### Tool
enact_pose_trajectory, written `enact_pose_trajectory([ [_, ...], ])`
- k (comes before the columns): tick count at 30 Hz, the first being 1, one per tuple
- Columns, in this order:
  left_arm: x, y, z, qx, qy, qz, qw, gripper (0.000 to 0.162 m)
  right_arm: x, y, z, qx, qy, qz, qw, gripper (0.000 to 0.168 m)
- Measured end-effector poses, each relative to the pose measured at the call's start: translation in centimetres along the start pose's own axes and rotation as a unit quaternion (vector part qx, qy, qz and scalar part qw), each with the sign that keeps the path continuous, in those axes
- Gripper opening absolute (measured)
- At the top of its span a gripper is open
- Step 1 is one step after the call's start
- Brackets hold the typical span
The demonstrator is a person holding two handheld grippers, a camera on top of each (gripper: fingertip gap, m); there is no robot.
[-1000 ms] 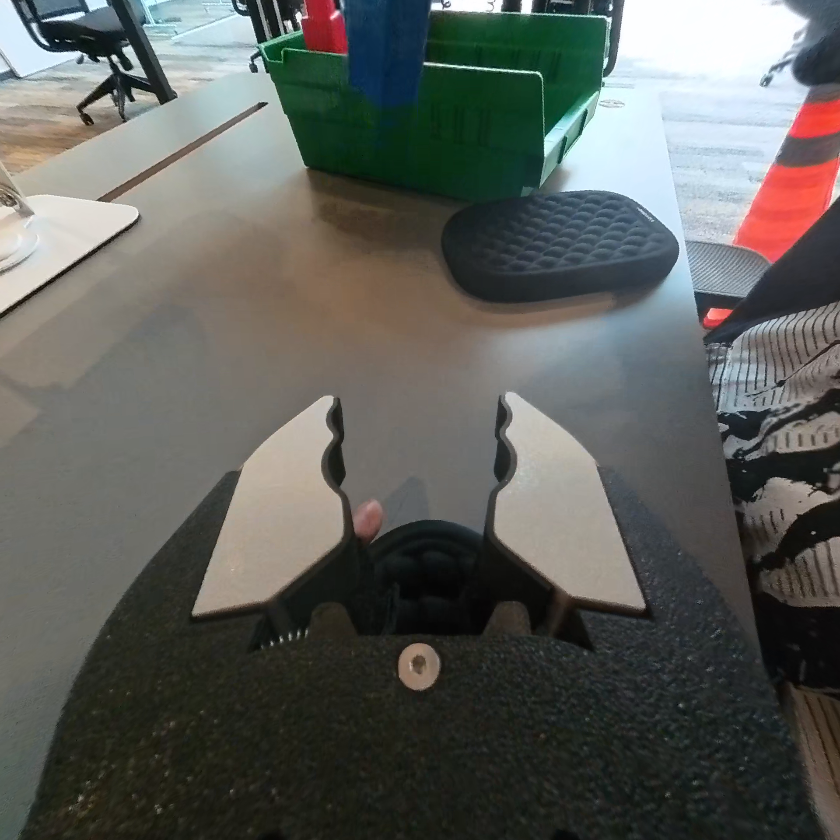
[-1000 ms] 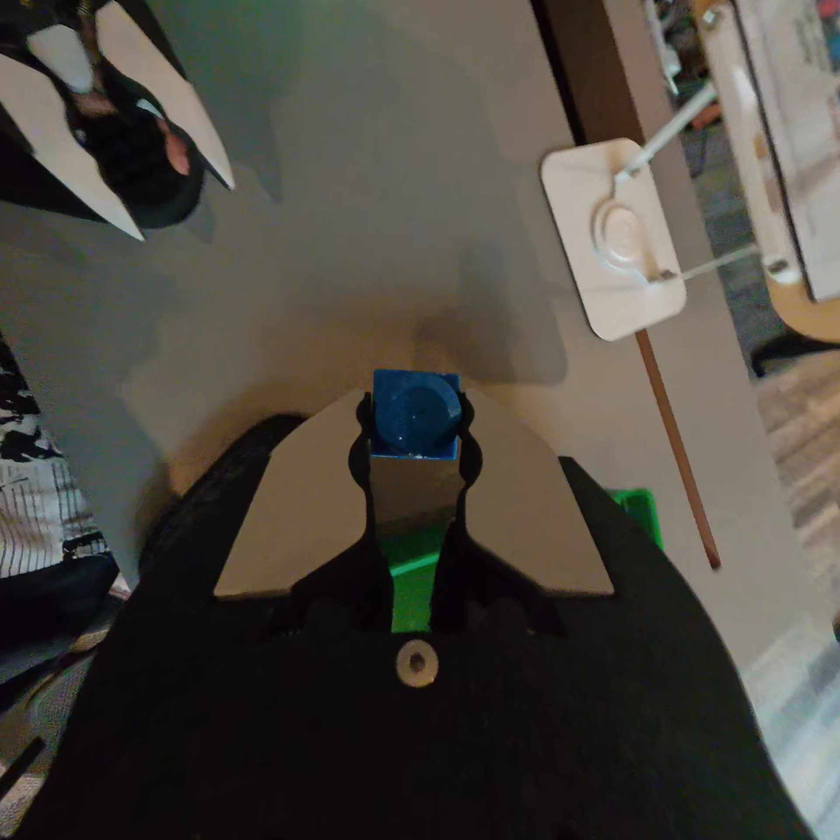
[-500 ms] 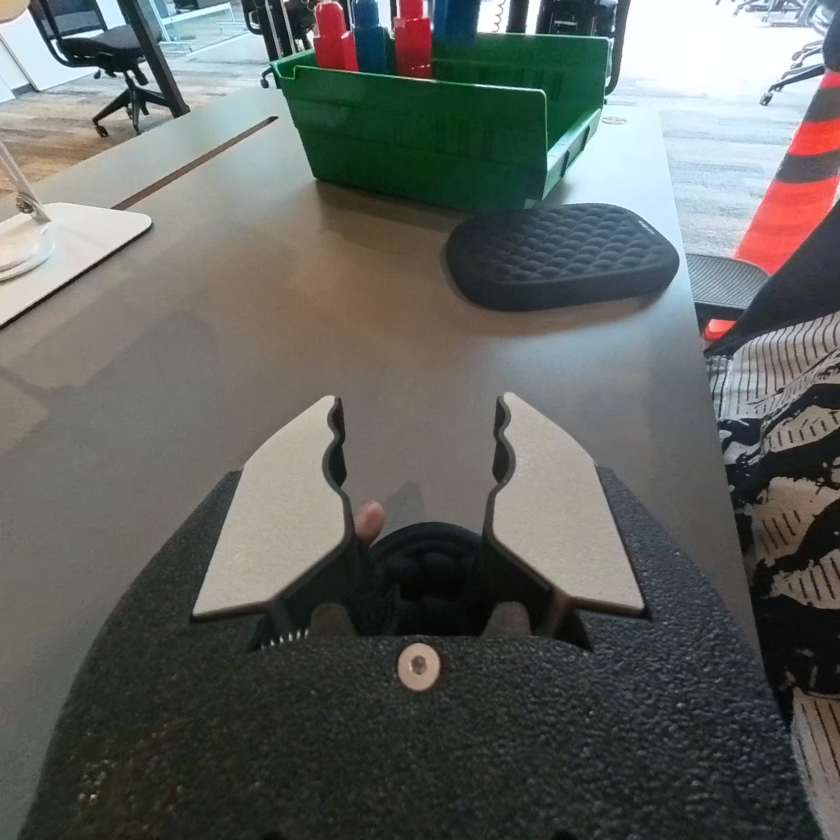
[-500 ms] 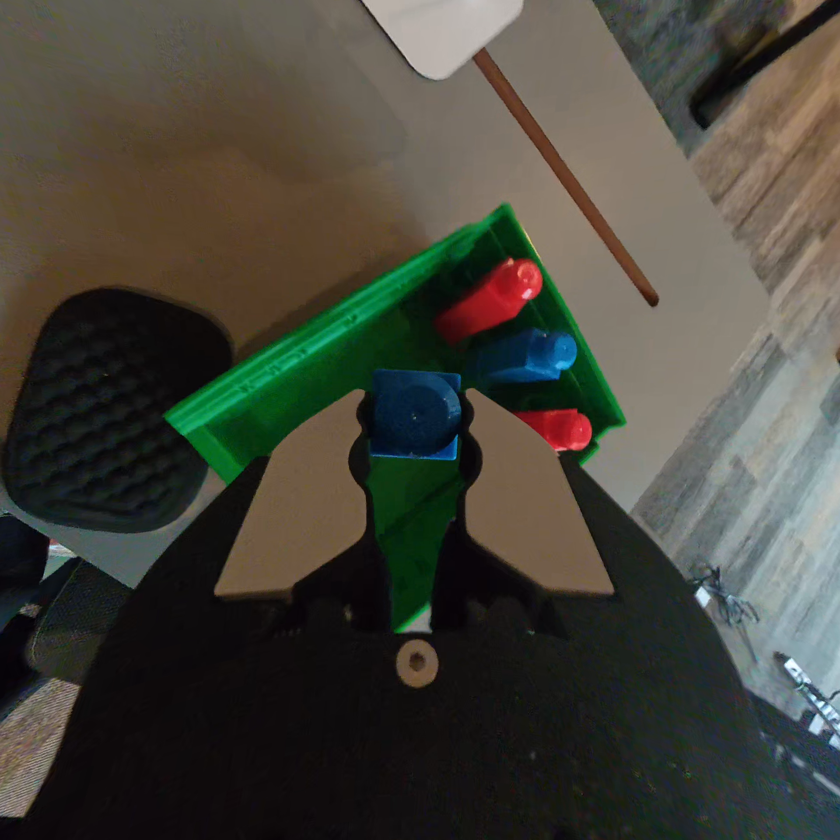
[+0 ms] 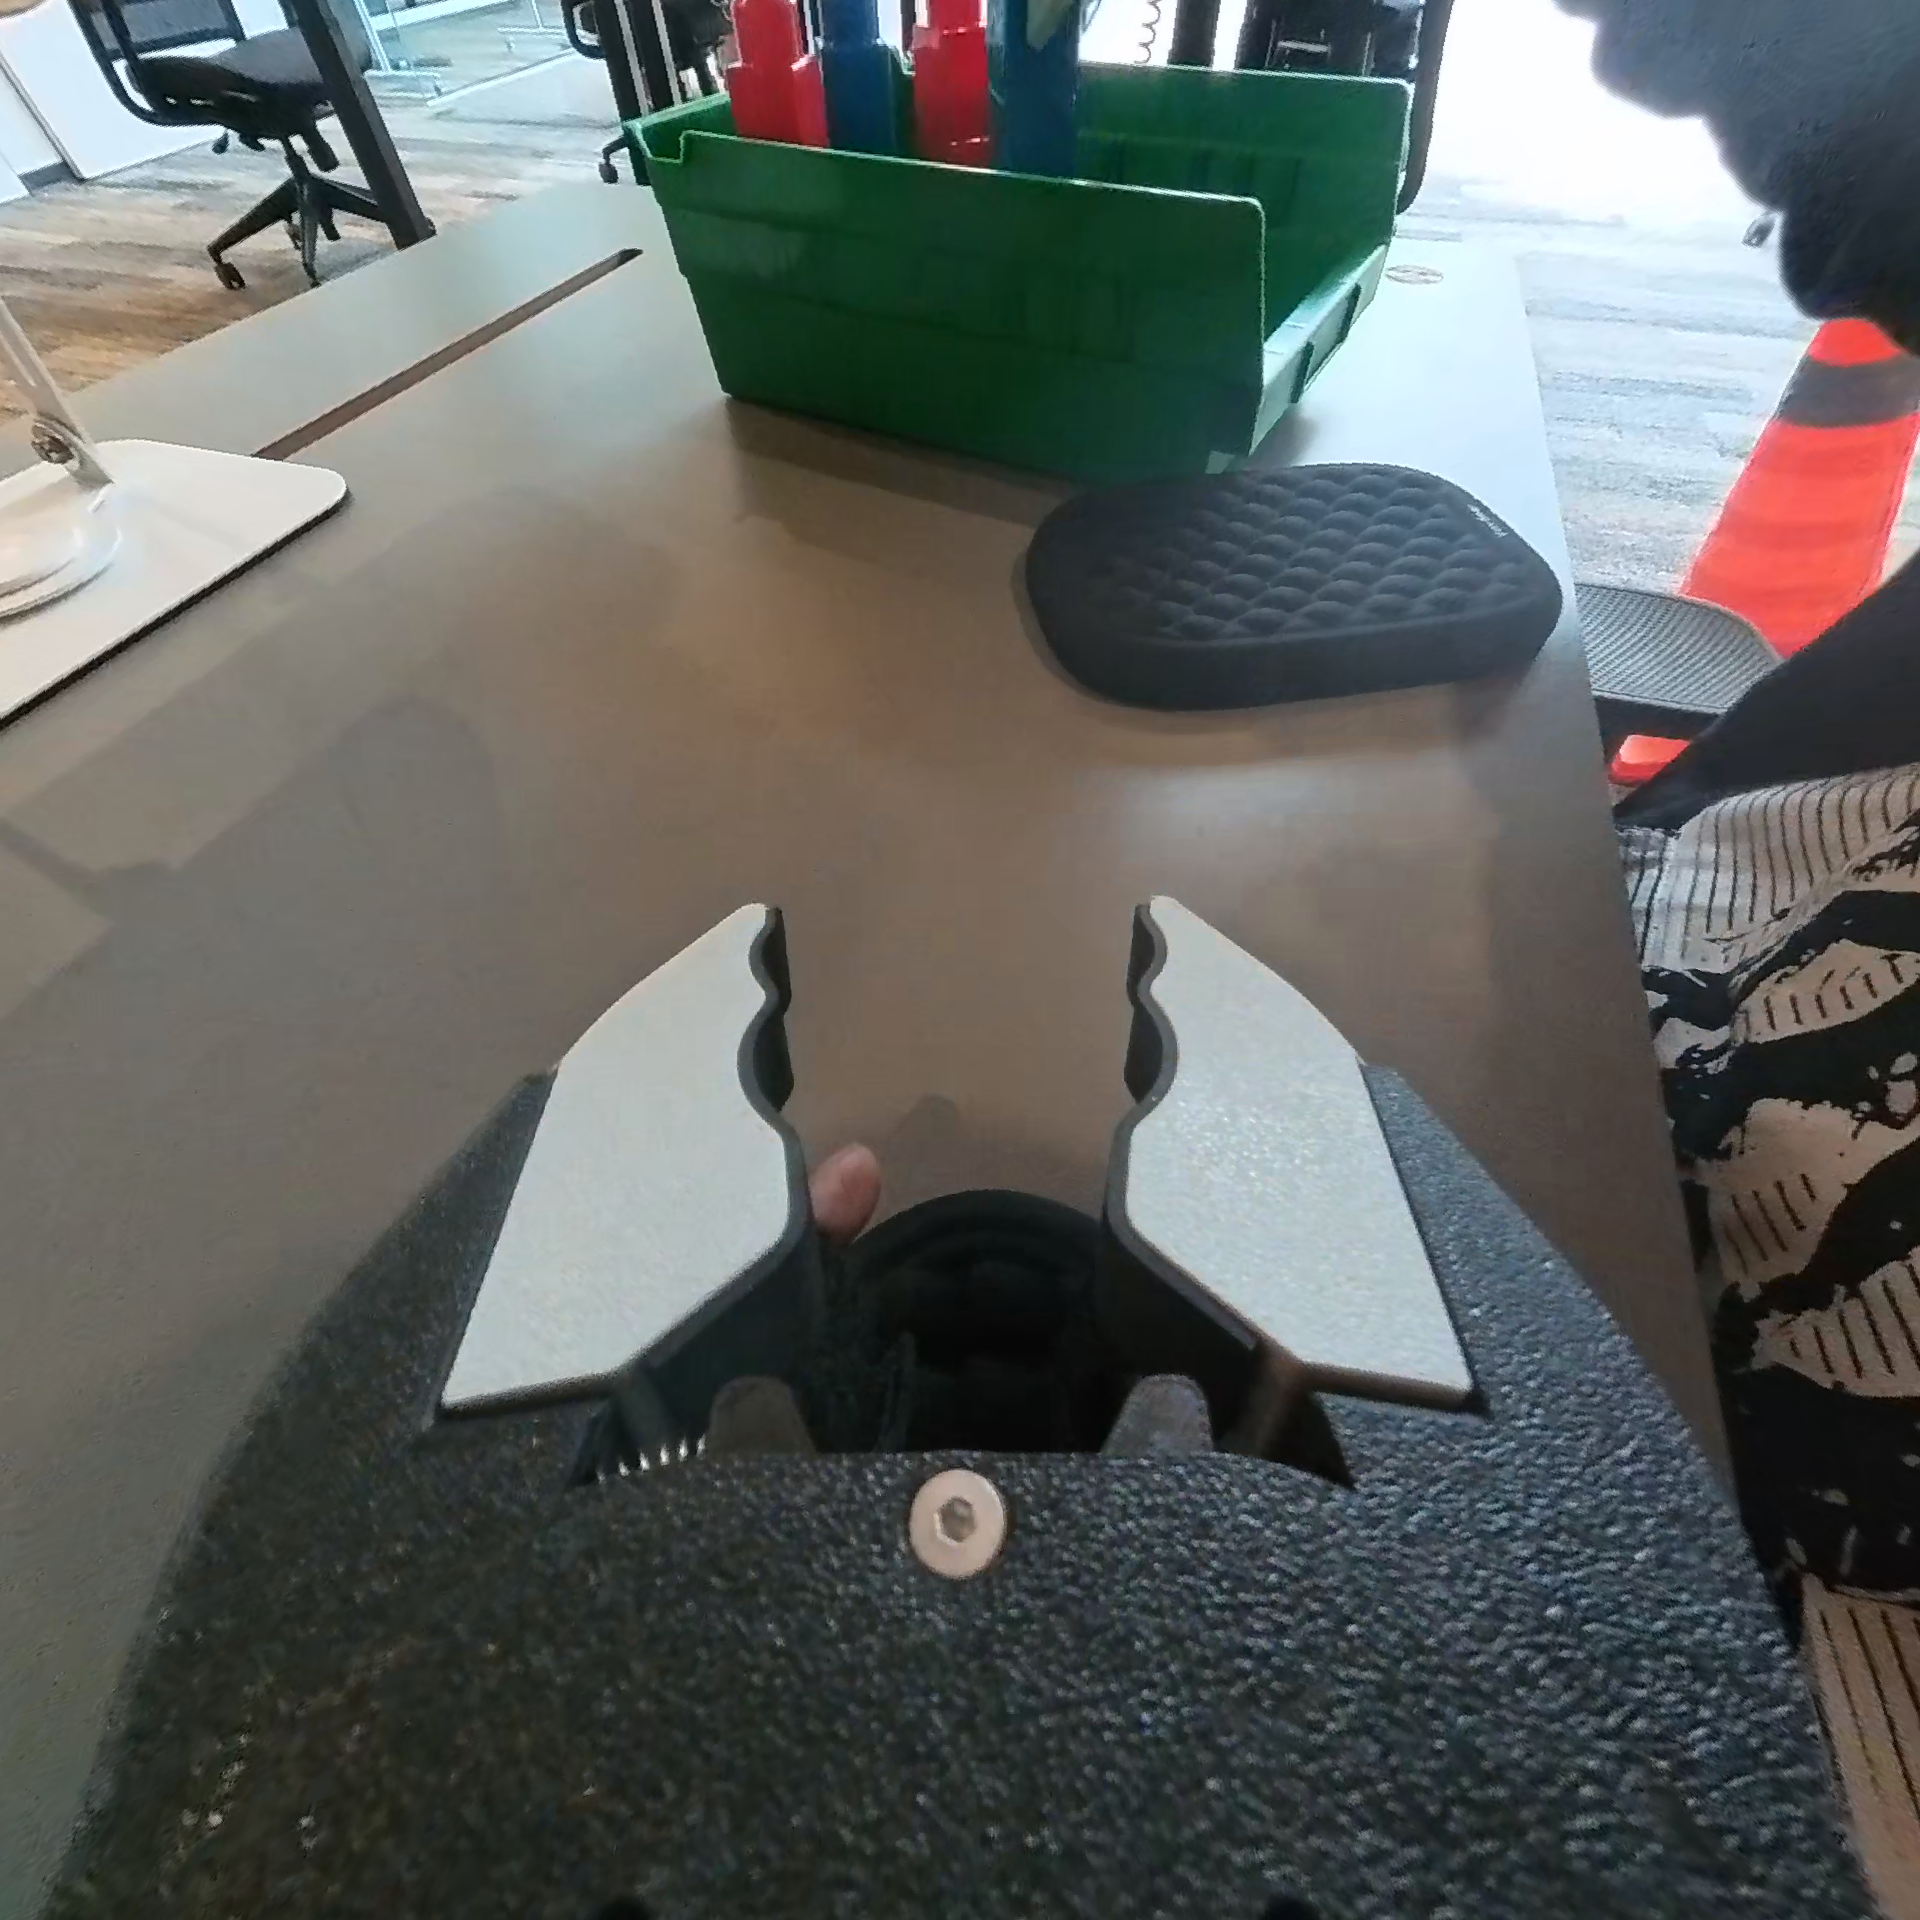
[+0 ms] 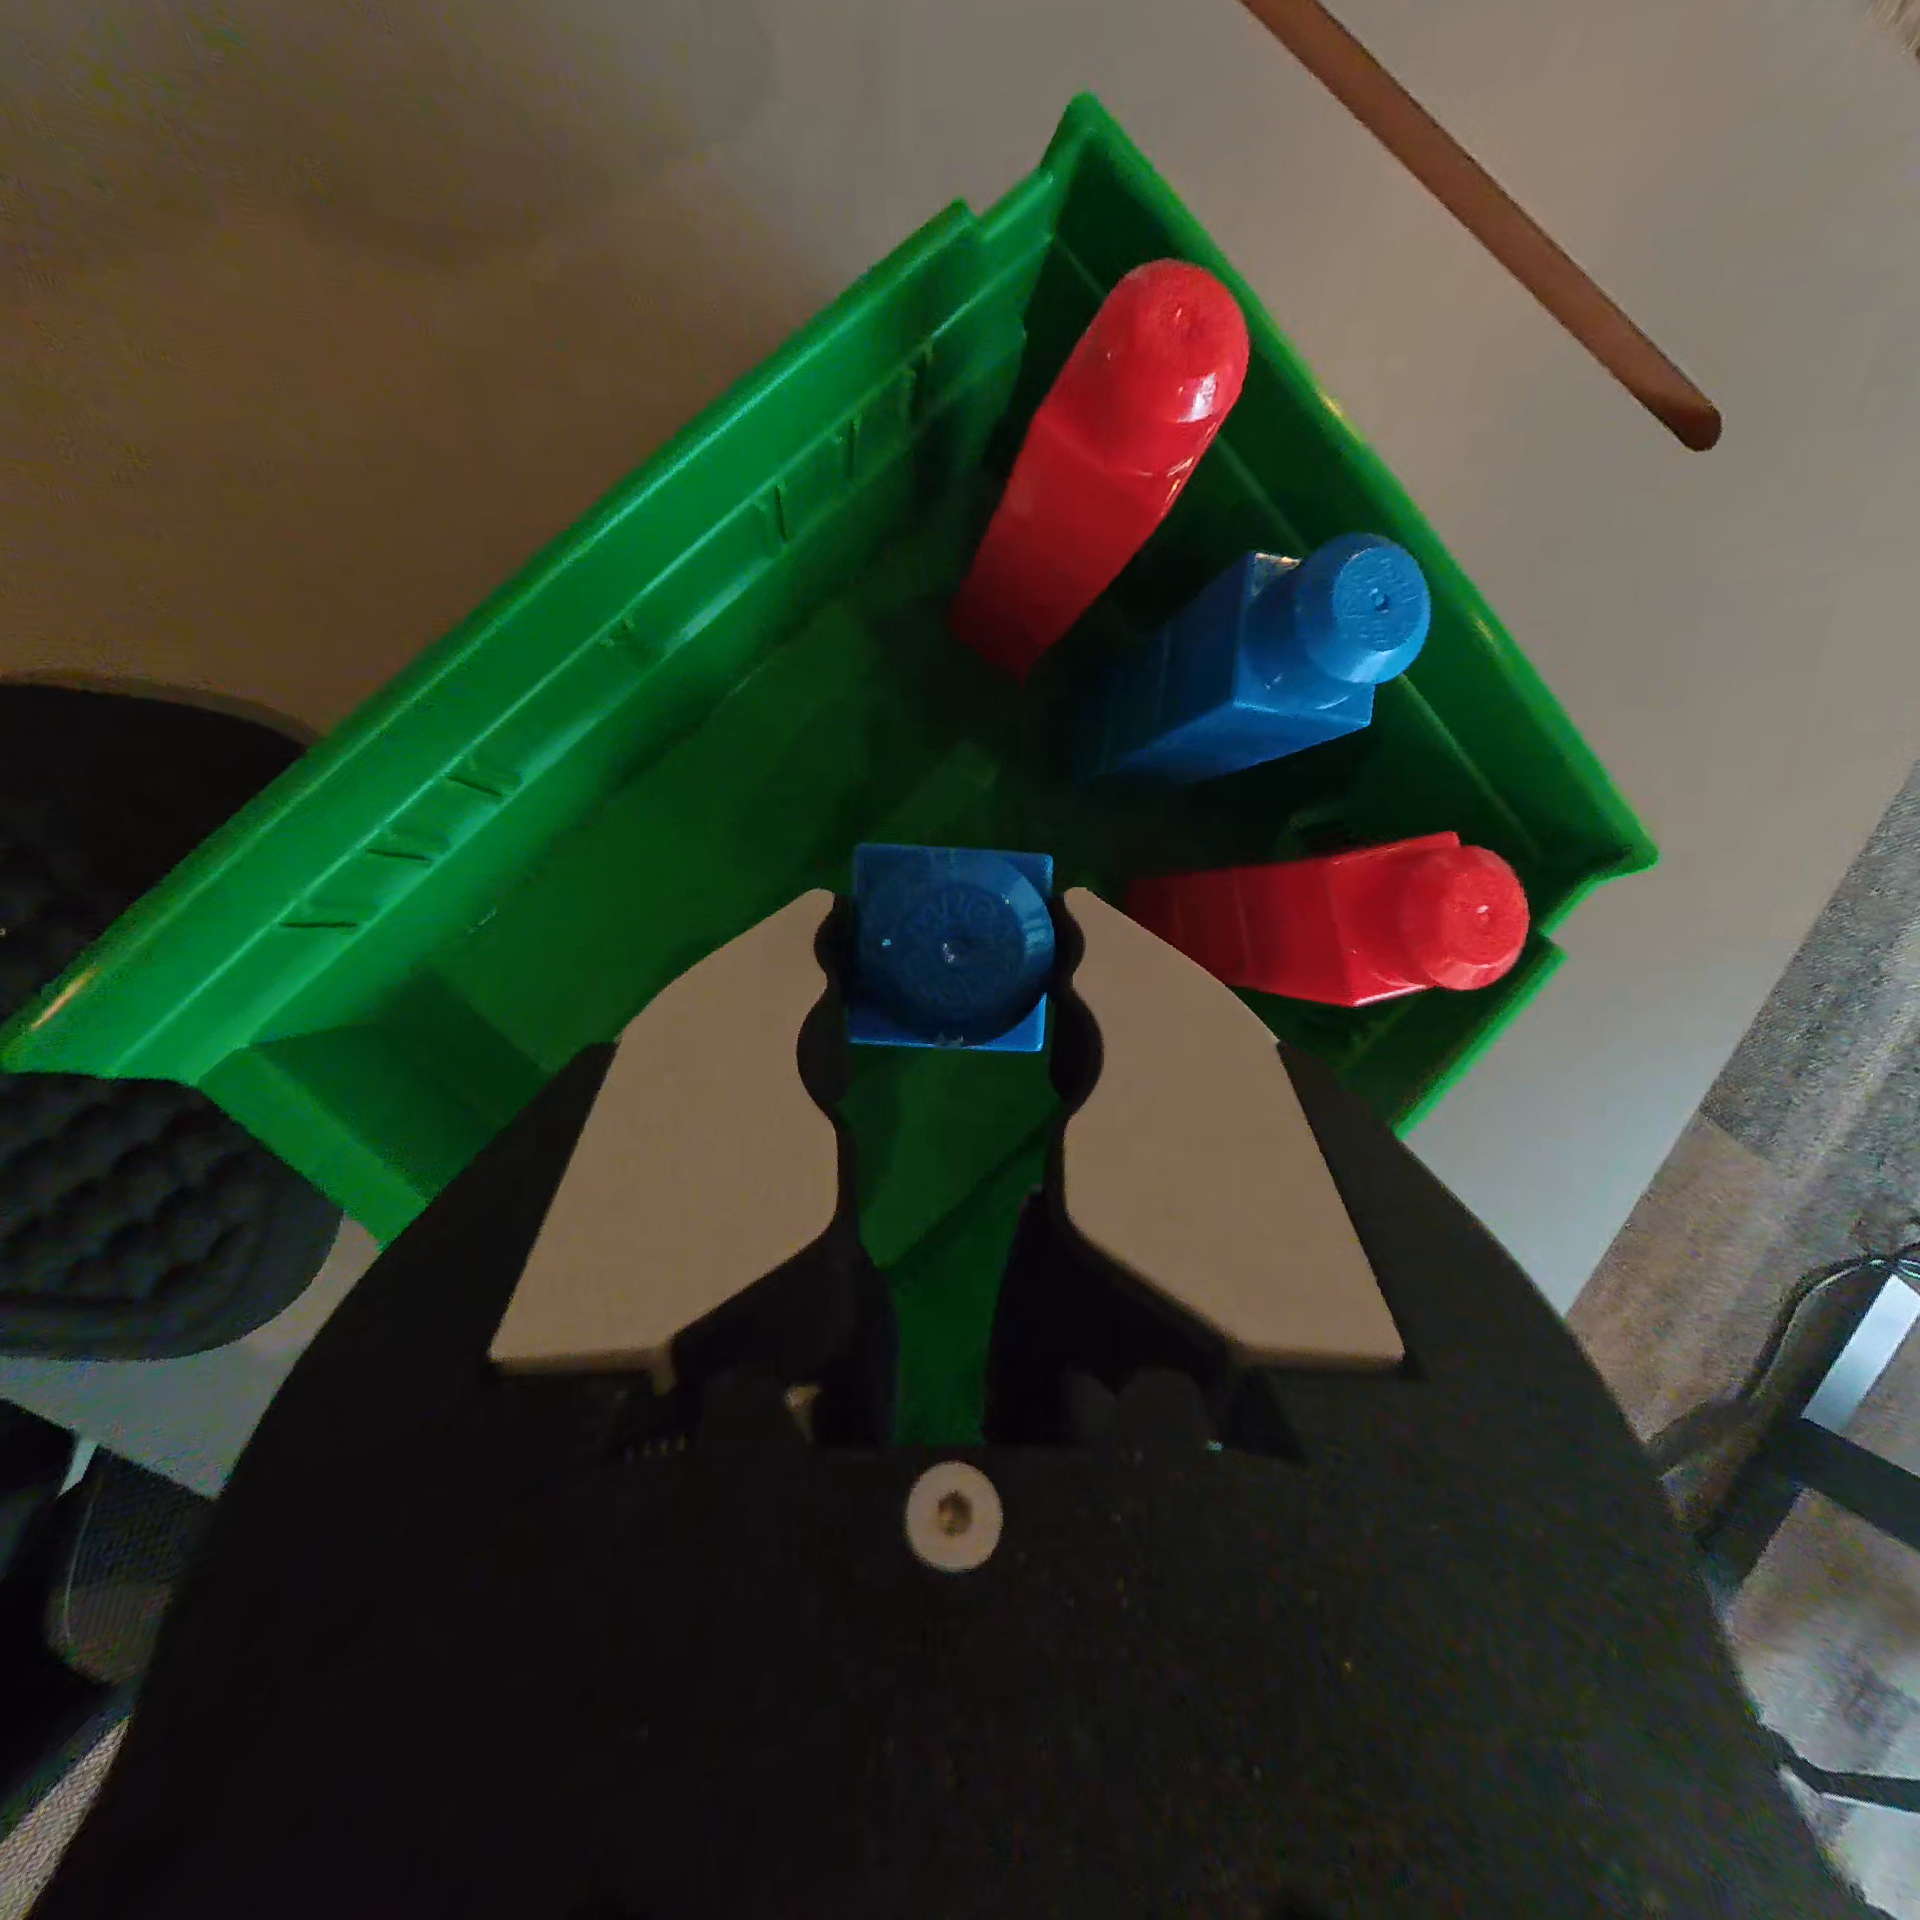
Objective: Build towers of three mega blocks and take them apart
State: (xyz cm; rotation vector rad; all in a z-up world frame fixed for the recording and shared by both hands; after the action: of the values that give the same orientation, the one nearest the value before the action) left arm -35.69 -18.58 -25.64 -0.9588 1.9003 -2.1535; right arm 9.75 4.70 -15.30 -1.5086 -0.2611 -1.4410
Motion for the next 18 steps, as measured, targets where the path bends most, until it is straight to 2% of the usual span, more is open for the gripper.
enact_pose_trajectory([
  [7,-0.1,0.0,0.0,0.003,-0.001,-0.004,1.0,0.063,-2.0,0.1,0.1,-0.012,0.004,0.0,1.0,0.036],
  [18,-0.1,0.0,-0.1,0.004,0.0,-0.004,1.0,0.062,-3.2,-1.4,-1.0,0.001,-0.01,0.008,1.0,0.036],
])
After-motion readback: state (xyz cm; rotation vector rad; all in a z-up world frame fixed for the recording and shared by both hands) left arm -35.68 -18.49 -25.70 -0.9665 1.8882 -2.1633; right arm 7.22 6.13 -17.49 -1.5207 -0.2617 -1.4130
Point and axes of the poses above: each gripper's, where its closed fingertips meet, x back along the fingers, y out of its underside, z = x × y across the jaws, the point moved 10 cm from there along x, back along the fingers, and after that the axes turned 4 degrees about y, right-handed, at the moved point
